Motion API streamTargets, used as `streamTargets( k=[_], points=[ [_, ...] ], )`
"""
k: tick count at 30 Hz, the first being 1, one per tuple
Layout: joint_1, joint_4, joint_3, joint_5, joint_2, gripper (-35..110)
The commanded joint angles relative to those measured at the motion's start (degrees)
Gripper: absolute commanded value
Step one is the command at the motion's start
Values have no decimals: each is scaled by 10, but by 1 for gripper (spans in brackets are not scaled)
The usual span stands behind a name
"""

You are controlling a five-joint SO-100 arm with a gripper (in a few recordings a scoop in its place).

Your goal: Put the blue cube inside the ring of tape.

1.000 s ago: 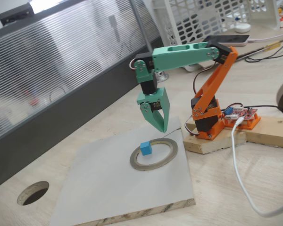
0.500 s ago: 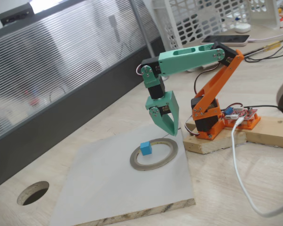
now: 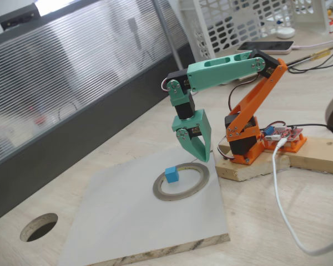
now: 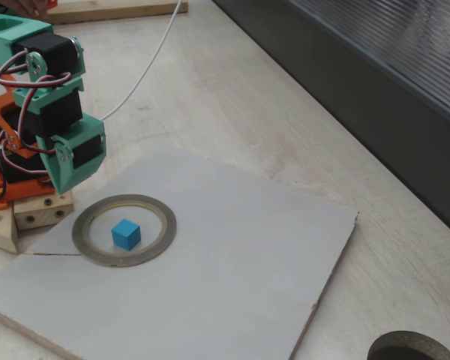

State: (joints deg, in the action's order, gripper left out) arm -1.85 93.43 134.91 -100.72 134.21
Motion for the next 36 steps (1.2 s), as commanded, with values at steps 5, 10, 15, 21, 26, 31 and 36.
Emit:
streamTargets(
  k=[5,10,15,21,26,31,36],
  points=[
    [-3,10,8,-4,18,1],
    [-3,10,8,-4,18,1],
    [-4,13,8,-4,18,1],
    [-4,14,8,-4,18,1],
    [-42,15,8,-4,17,1],
    [-82,15,8,-4,17,1],
    [-82,14,8,-4,16,1]
  ],
)
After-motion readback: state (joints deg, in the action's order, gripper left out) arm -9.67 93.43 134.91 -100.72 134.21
